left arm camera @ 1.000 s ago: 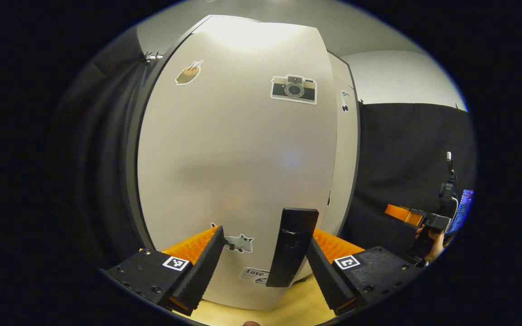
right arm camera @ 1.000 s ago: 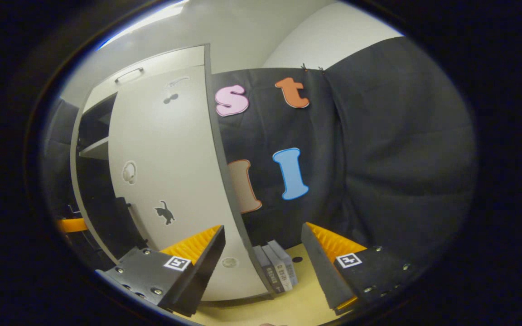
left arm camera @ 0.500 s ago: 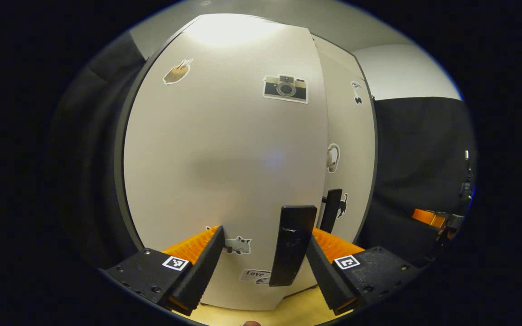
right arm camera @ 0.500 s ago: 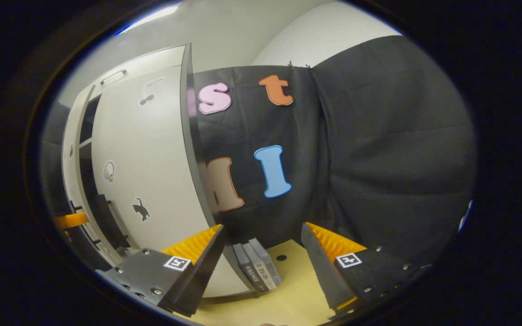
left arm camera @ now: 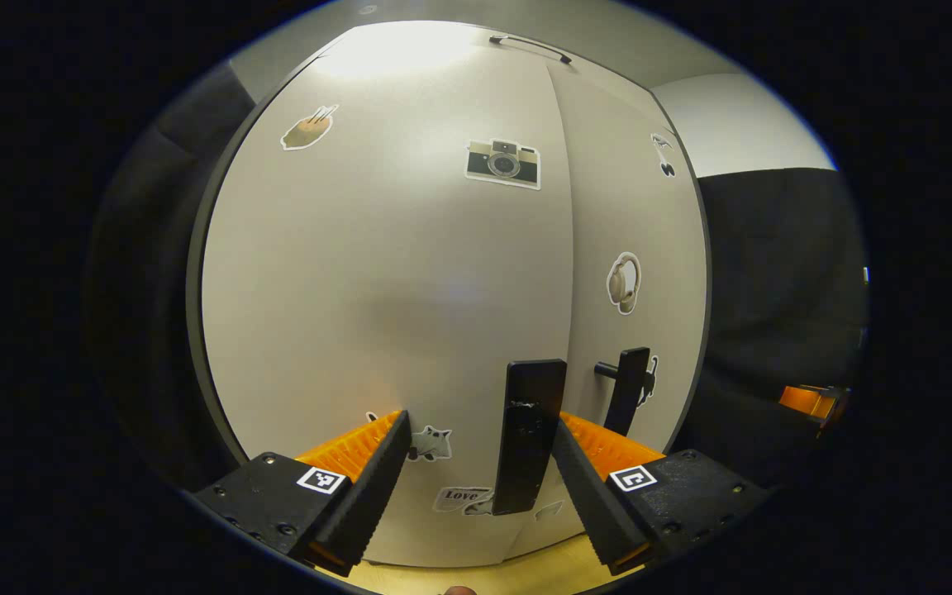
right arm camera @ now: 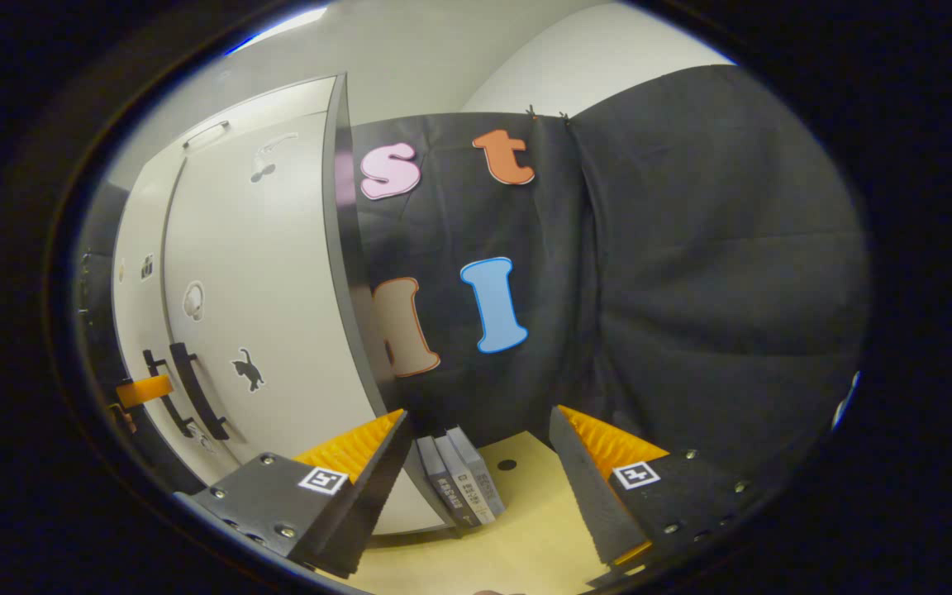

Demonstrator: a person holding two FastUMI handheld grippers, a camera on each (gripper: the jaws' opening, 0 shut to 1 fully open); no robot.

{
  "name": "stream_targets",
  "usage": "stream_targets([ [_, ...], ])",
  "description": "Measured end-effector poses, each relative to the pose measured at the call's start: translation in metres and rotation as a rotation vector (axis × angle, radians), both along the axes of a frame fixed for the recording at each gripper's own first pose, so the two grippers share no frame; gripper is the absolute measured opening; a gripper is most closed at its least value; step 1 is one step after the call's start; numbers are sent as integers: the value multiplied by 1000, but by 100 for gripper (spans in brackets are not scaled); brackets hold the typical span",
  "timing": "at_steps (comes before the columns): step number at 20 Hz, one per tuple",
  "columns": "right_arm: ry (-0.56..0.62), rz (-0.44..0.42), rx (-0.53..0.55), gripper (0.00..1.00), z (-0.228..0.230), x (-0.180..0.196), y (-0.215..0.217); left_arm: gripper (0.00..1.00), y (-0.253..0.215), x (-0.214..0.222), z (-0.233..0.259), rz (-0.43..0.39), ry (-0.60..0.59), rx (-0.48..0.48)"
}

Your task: Grab one shoe with the right hand and put it into the shoe cabinet, grab the other shoe with the left hand and put it into the shoe cabinet; then close the right door with the right hand and the left door with the left hand.

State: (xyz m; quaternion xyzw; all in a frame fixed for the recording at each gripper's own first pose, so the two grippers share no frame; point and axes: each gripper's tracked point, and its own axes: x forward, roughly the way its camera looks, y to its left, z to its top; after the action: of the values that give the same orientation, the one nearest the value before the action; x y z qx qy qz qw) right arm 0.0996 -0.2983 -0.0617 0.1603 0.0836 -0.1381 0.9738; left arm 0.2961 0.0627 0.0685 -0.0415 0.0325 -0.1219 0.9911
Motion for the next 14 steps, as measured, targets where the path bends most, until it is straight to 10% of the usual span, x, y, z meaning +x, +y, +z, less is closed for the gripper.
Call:
stream_targets([
  [14,-24,34,0,100,3,-6,5,98,-5,12,-8,-18,50,-62],
])
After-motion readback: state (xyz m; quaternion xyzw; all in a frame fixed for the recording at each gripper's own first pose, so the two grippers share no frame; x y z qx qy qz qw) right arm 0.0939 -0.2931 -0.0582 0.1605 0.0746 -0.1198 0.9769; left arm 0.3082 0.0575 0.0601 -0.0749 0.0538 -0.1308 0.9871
